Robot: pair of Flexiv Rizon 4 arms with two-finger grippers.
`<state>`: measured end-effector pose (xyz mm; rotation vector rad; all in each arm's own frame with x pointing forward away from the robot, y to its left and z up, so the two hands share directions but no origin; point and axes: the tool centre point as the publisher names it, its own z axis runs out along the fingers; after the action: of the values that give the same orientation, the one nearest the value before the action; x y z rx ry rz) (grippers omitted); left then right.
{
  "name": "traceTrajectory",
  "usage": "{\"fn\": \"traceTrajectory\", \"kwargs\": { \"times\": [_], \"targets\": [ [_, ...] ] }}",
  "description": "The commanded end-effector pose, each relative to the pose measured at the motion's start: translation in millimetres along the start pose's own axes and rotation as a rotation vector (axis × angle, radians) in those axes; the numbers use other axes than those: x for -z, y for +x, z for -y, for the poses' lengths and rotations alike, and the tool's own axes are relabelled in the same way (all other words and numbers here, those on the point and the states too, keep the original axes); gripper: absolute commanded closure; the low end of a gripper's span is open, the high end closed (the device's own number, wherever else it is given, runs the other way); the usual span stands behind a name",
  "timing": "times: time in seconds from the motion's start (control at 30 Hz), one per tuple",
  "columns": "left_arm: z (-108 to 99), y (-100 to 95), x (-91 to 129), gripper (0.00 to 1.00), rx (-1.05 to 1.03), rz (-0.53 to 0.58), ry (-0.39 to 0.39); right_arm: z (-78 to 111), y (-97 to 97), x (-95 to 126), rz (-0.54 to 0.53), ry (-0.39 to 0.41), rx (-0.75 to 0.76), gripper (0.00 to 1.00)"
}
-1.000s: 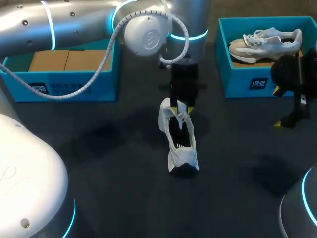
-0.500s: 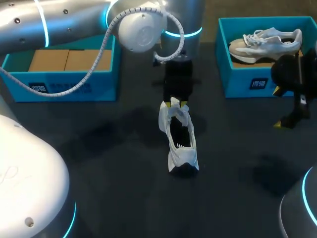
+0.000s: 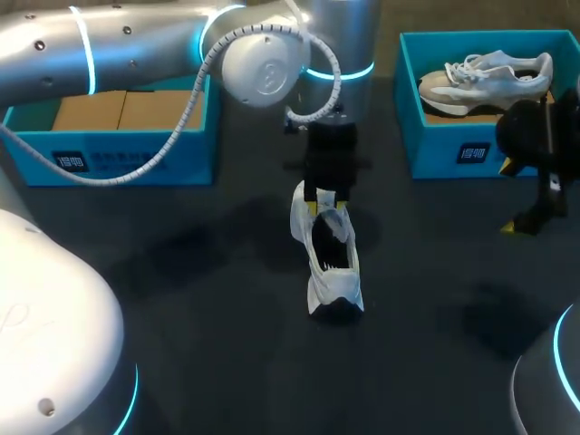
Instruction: Take the shoe out of the shoebox, open the shoe tongue, remove and reinsert the insole, then place the shoe into the shoebox
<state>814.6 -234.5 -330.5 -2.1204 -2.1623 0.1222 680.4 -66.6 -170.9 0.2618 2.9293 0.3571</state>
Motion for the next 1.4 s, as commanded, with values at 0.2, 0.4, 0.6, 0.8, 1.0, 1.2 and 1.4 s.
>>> {"fn": "traceTrajectory", "kwargs": {
  "times": [0.2,0.4,0.6,0.8,1.0,1.2,1.4],
  "targets": [
    [23.7,-6.6,-3.2,0.62,-0.022,-0.001,0.014,-2.1,-2.2,-1.3,-0.004,0.005,0.0,0.0],
    [38.5,1.1,-1.0,0.62,-0.024,-0.006,0.036,-2.1,-2.2,-1.3,-0.004,0.005,0.0,0.0],
    [52.6,5.5,-3.7,0.62,-0.006,-0.005,0.075,-2.1,-2.2,-1.3,-0.004,0.005,0.0,0.0],
    [61.1,8.6,-13.0,0.63,0.03,-0.019,0.107,-2.1,-2.2,-1.3,-0.004,0.005,0.0,0.0],
    [67.1,14.6,16.0,0.67,0.049,0.007,0.092,-2.1,-2.2,-1.3,-0.004,0.005,0.0,0.0],
    [55.8,4.1,25.8,0.67,0.075,0.018,0.037,-2.1,-2.2,-1.3,-0.004,0.005,0.0,0.0],
    [47.8,-7.0,8.8,0.67,0.091,-0.008,0.029,-2.1,-2.2,-1.3,-0.004,0.005,0.0,0.0]
  ]
}}
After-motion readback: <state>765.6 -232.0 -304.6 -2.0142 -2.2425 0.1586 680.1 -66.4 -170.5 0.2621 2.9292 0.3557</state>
